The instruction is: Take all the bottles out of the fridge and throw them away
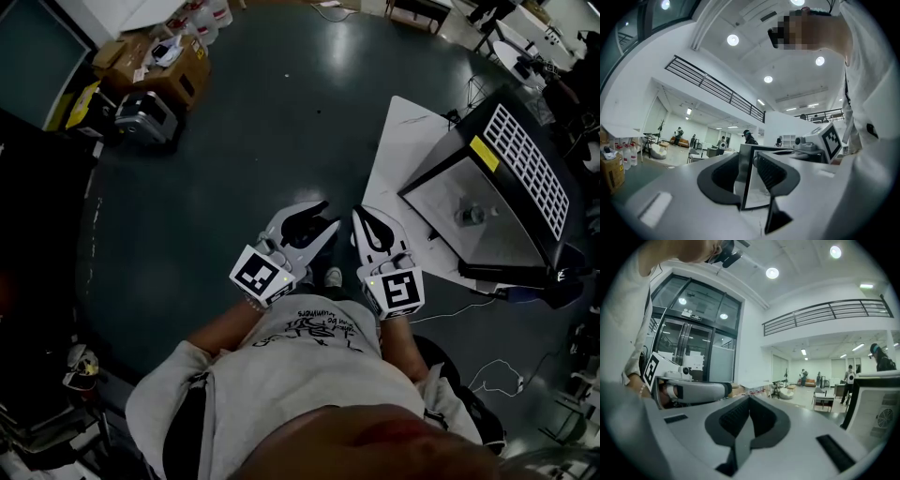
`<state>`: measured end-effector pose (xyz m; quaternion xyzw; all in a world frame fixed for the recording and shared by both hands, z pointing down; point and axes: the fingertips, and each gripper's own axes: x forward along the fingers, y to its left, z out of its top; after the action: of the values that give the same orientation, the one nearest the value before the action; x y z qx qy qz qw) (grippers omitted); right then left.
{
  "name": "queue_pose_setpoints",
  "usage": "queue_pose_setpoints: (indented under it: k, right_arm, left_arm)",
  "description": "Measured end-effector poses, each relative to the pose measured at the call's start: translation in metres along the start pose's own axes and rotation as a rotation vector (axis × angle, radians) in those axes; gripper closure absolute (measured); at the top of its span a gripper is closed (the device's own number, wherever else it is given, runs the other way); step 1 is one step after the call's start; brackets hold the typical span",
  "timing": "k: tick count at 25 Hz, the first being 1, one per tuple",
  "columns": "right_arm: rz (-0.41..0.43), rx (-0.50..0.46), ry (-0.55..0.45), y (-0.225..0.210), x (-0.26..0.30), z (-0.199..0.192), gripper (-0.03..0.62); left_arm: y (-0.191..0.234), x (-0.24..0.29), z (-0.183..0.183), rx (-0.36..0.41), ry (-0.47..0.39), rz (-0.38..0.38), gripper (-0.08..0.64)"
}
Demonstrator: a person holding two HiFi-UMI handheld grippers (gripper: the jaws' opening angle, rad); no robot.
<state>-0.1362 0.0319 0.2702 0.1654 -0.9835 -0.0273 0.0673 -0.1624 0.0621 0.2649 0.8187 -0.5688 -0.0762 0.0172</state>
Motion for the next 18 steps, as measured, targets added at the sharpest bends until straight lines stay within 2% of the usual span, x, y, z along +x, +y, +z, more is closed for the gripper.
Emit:
queue_pose_setpoints:
  k: [8, 13, 18]
  right_arm:
    - [-0.106, 0.011, 0.027, -0.022, -0.026, 0.004, 0.583]
    - [-0.177, 0.021, 0.036, -0.039, -0.050, 0.003, 0.583]
    - [-0.246, 0.034, 0.049, -0.062, -0.078, -0.002, 0.583]
  left_arm:
    - [-0.023, 0.023, 0.002, -0.007, 0.000, -0.109, 0.431]
    - [-0.046, 0.045, 0.002, -0.032, 0.018, -0.193, 0.433]
    - [-0.073, 0.071, -0.001, -0.021, 0.000, -0.267, 0.431]
